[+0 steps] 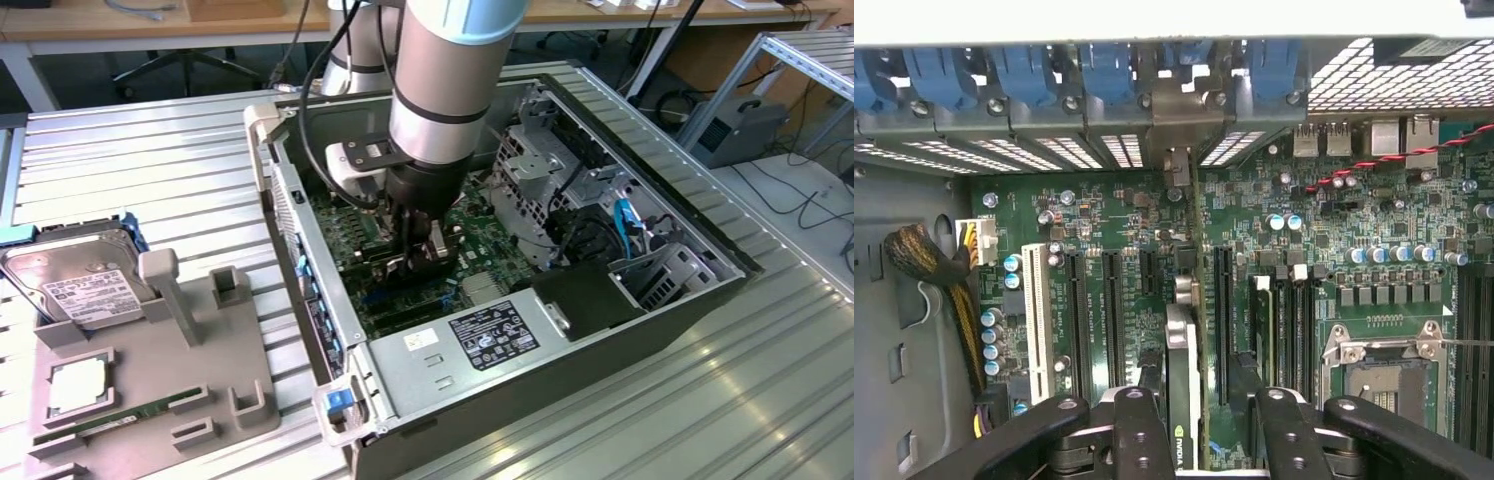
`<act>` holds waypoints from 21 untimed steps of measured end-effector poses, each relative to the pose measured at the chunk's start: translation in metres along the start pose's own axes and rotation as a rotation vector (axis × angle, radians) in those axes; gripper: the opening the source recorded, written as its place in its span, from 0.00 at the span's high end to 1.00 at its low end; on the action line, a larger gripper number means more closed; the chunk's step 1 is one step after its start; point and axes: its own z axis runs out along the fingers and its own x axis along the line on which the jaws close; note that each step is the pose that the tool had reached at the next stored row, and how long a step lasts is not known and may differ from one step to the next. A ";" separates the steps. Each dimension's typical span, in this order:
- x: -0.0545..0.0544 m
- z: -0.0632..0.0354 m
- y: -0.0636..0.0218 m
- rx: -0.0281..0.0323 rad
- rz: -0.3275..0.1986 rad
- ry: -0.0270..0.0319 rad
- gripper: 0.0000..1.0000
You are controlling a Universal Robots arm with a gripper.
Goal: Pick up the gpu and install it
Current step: 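Insert the gpu into the slot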
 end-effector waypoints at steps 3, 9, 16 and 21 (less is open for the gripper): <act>0.000 0.0001 0.0000 0.0001 0.000 -0.0002 0.60; 0.000 0.0001 0.0000 0.0001 0.000 0.0000 0.73; 0.000 0.0001 0.0000 0.0001 0.000 -0.0002 0.73; 0.000 0.0019 0.0014 0.0001 -0.001 -0.0001 0.73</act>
